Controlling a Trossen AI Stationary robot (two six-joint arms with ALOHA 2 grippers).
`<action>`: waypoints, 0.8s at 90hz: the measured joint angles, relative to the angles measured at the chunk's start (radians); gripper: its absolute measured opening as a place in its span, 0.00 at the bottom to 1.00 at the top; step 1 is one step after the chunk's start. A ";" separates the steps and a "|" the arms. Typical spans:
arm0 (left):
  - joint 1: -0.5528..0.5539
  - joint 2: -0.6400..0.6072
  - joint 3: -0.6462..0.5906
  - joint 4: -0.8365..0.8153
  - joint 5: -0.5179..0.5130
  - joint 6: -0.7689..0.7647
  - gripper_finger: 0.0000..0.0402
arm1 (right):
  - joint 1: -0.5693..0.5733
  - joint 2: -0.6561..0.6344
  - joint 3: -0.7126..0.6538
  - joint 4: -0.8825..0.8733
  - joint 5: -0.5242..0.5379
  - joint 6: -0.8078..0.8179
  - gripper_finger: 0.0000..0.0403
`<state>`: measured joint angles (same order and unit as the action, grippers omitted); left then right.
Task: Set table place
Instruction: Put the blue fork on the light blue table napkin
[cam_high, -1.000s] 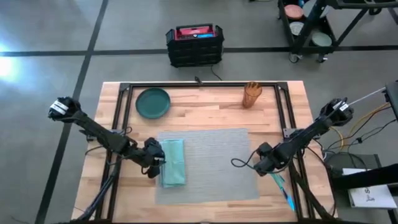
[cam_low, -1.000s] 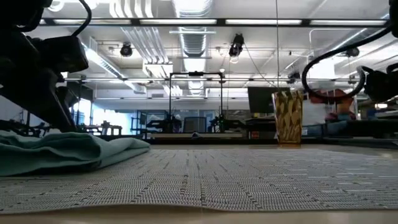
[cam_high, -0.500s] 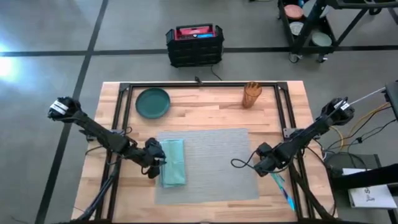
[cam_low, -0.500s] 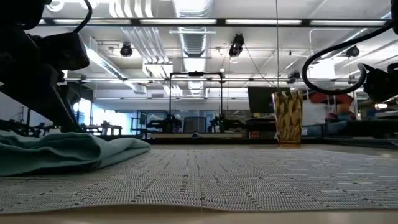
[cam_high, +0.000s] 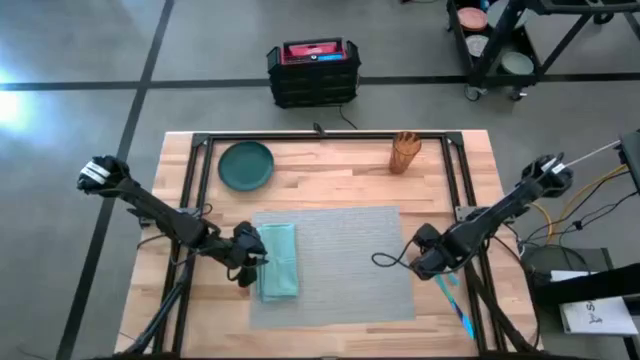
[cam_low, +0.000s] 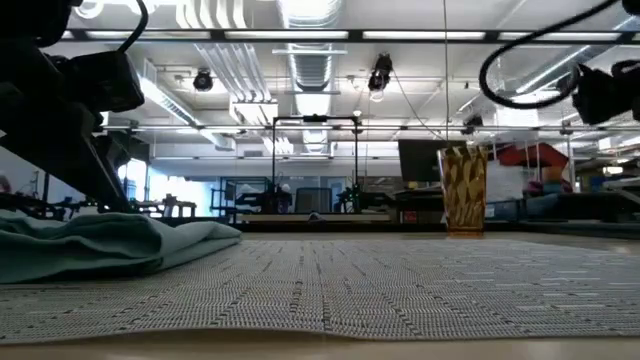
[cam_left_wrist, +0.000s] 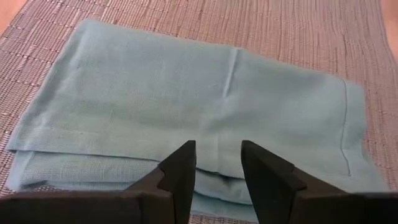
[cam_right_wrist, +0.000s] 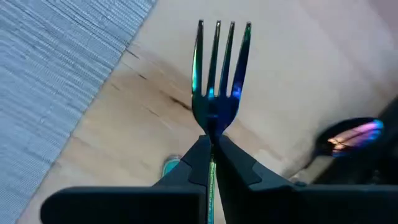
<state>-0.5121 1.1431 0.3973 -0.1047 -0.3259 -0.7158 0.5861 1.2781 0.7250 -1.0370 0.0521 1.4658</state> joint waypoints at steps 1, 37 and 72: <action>0.000 0.000 0.000 0.000 0.001 0.000 0.29 | 0.000 0.000 0.004 0.002 0.000 0.000 0.00; 0.000 -0.014 0.000 -0.001 0.029 0.029 0.29 | 0.001 0.000 0.164 0.039 0.072 -0.065 0.00; 0.000 -0.012 0.000 0.000 0.031 0.025 0.29 | -0.004 0.014 0.190 0.445 0.221 -0.205 0.00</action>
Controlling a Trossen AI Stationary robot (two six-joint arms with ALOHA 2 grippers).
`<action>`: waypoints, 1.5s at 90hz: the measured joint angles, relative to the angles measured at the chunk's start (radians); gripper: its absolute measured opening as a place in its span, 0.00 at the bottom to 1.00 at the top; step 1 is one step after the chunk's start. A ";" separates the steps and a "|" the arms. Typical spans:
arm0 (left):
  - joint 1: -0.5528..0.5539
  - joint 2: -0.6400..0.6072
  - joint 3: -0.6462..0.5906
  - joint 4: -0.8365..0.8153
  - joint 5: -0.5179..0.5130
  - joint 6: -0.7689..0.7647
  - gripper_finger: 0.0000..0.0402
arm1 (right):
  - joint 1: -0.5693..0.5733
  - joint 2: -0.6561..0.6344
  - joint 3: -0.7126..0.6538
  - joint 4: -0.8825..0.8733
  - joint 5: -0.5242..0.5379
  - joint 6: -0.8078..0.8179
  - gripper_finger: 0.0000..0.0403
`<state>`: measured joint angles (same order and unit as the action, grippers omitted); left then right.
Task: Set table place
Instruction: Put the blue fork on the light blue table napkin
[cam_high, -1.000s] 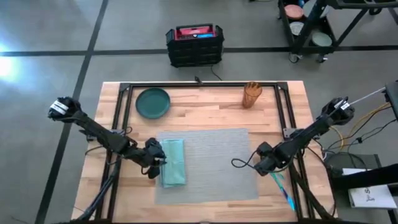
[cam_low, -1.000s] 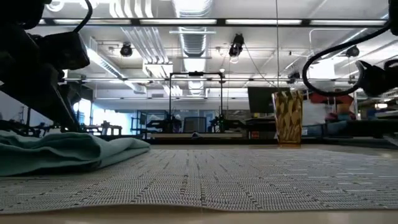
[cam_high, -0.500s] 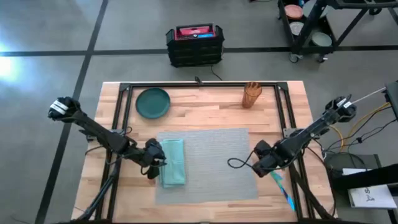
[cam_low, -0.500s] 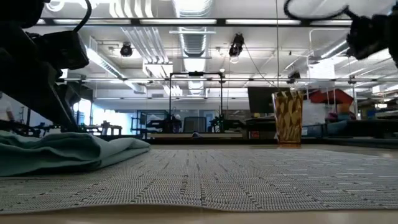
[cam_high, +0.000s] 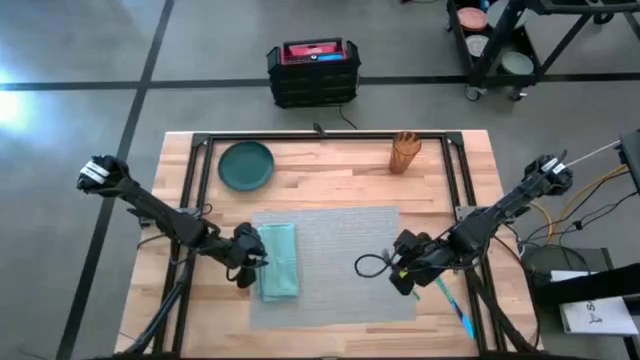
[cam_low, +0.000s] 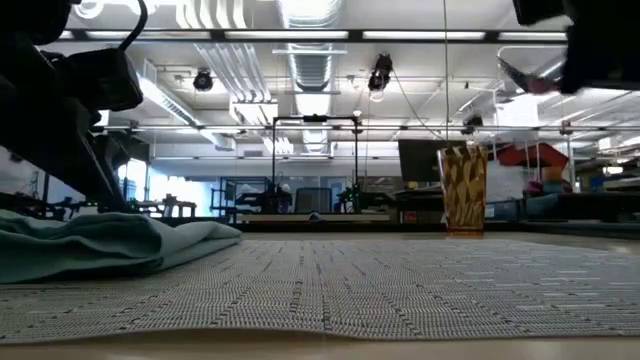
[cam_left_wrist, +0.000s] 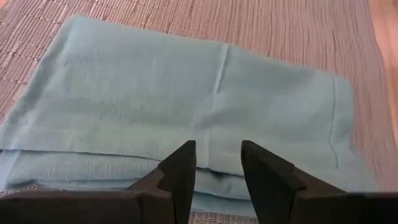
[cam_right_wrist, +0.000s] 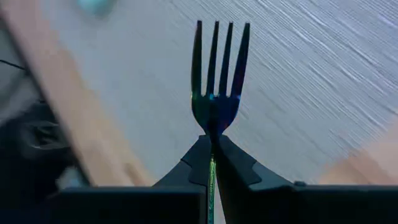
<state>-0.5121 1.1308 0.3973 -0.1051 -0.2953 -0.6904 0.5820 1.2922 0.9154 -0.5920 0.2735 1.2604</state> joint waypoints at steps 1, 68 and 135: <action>0.000 0.000 0.000 0.000 0.001 0.003 0.29 | -0.001 0.002 0.000 0.011 0.005 -0.003 0.00; -0.063 -0.056 0.340 -0.799 0.051 0.079 0.29 | -0.229 0.699 0.635 0.351 0.063 -0.135 0.00; -0.092 -0.136 0.307 -0.839 0.079 -0.019 0.29 | -0.386 1.140 1.124 0.138 0.026 0.156 0.00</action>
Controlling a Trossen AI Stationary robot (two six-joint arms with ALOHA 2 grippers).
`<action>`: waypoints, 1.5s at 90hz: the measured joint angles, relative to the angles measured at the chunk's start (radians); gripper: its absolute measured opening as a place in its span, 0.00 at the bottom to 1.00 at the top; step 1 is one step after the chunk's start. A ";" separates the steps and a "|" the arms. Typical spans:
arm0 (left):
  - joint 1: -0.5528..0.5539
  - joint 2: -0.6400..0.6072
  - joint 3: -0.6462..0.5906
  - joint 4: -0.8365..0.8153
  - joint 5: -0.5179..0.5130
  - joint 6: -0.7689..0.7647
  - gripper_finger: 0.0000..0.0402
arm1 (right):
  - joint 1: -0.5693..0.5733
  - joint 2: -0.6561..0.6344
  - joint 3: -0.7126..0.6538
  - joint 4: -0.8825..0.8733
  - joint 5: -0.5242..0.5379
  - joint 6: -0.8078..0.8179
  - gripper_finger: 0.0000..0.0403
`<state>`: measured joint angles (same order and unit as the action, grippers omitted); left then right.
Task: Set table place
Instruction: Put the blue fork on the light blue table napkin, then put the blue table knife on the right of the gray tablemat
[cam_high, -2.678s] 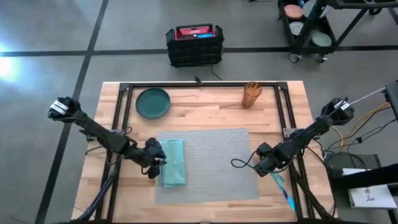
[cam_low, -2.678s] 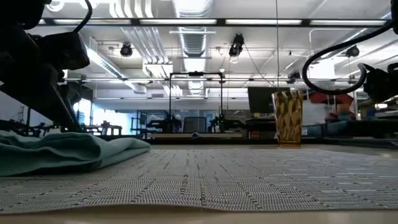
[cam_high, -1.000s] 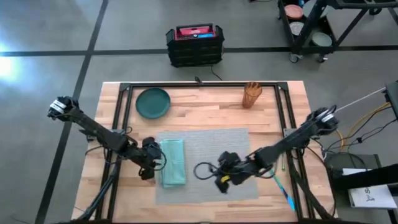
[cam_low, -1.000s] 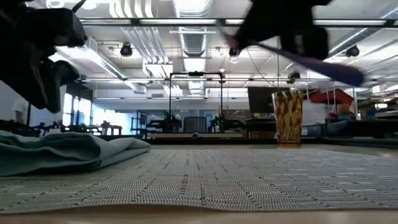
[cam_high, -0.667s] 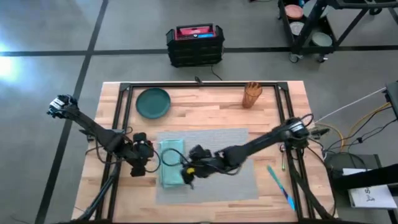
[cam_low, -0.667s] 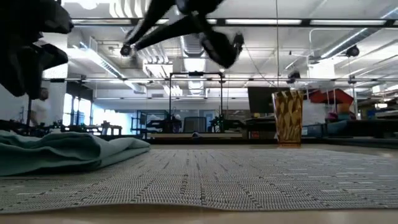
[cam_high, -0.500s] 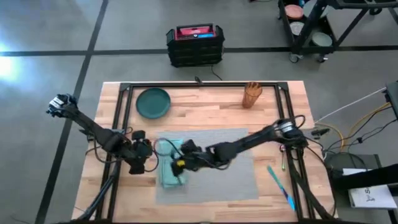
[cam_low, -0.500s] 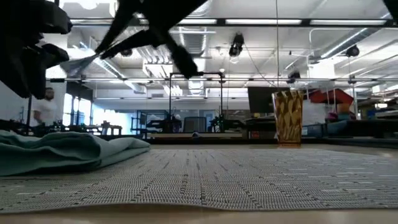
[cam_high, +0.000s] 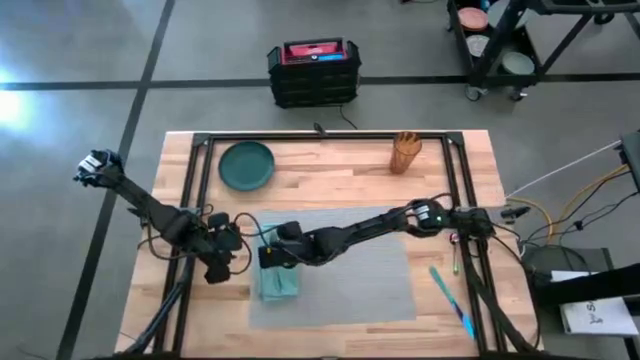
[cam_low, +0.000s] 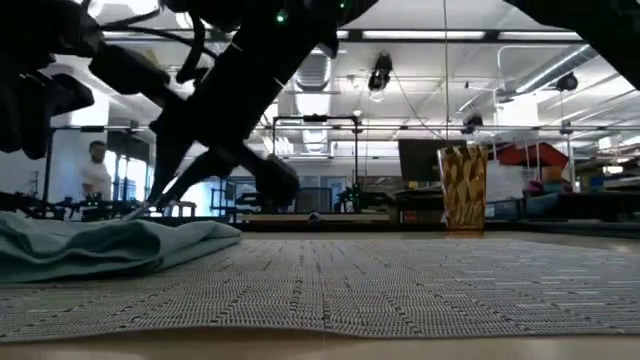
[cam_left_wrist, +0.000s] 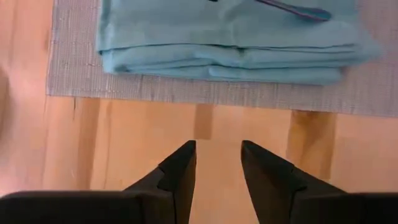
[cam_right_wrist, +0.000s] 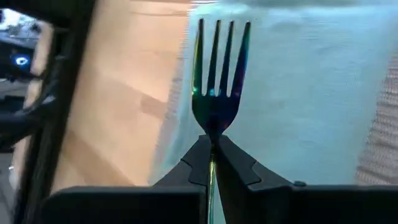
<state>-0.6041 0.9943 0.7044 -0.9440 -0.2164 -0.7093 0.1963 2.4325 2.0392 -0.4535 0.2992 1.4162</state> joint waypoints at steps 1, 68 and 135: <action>0.000 0.000 0.000 0.000 0.000 0.000 0.29 | 0.000 0.000 0.000 -0.002 0.005 0.005 0.00; -0.011 0.002 0.000 0.088 -0.001 0.045 0.29 | -0.001 0.008 -0.030 -0.004 0.097 -0.071 0.14; -0.011 0.010 0.000 0.232 -0.046 0.040 0.29 | 0.154 -0.294 0.017 -0.586 0.032 -0.459 0.32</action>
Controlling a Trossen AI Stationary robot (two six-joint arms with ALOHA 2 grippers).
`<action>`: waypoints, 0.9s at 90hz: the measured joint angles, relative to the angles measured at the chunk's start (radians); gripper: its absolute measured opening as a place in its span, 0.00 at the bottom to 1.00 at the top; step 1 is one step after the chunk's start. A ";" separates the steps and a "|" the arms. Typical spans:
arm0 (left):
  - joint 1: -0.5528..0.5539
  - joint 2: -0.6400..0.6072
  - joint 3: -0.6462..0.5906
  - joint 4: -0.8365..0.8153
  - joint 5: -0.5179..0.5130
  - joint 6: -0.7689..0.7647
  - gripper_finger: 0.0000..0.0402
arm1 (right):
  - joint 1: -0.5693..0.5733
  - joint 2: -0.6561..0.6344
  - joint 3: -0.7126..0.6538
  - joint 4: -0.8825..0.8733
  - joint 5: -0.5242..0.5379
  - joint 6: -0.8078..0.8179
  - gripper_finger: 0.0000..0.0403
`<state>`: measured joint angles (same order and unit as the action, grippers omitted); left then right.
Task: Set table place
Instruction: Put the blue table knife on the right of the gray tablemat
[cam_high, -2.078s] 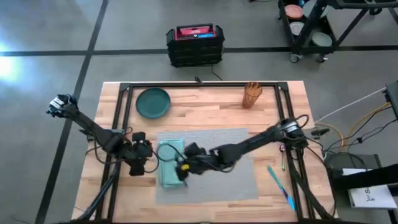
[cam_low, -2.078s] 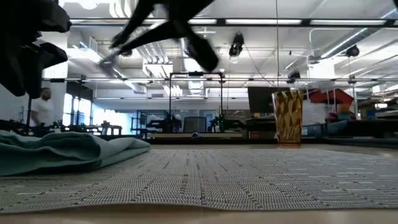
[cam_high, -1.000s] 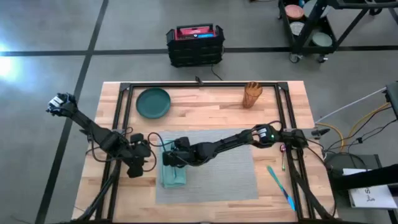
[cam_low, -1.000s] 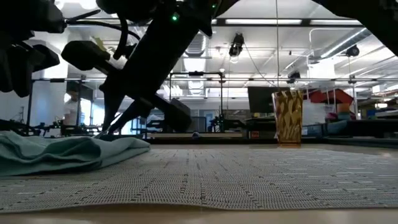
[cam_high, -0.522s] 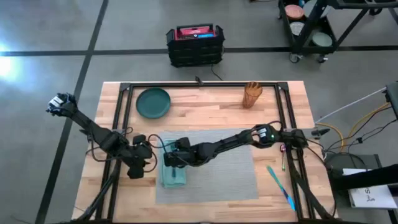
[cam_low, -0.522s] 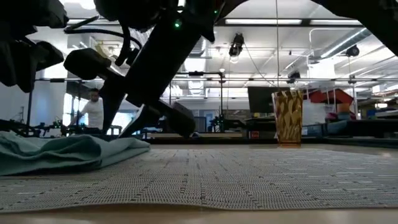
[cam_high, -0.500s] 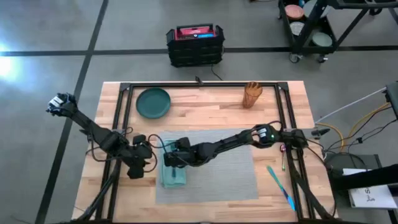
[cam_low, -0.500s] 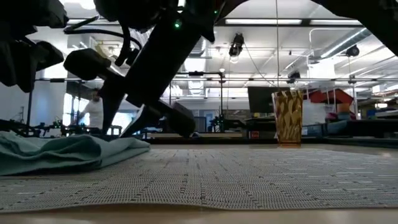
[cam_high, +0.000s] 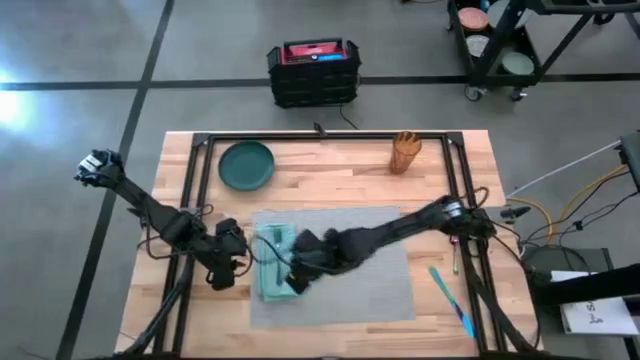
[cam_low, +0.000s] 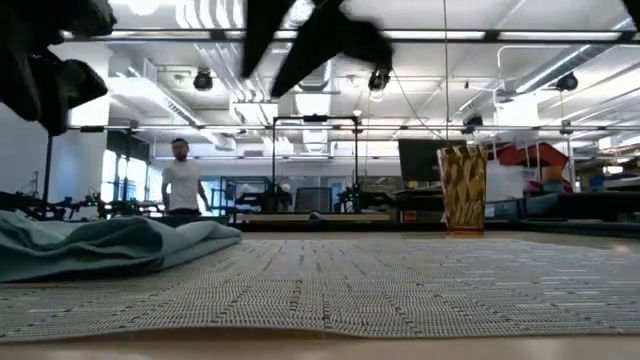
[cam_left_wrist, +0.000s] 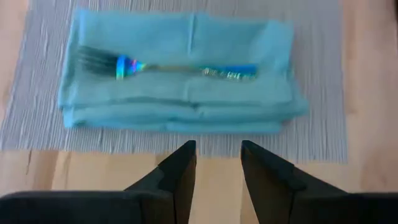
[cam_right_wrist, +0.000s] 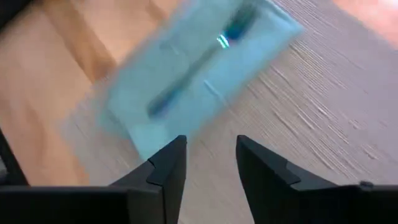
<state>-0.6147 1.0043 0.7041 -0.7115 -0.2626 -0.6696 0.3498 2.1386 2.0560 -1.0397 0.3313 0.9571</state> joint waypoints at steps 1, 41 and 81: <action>0.000 0.002 0.000 0.008 -0.007 0.006 0.29 | 0.007 -0.008 0.000 -0.017 0.009 -0.005 0.32; 0.053 0.151 -0.073 0.327 -0.137 0.157 0.29 | 0.123 -0.062 -0.122 -0.470 0.207 0.061 0.34; 0.096 0.339 -0.182 0.336 -0.087 0.045 0.28 | 0.080 -0.125 -0.425 -0.442 0.185 -0.023 0.27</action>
<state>-0.5186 1.3429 0.5218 -0.3754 -0.3500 -0.6244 0.4299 2.0132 1.6307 -1.4818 0.5163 0.9344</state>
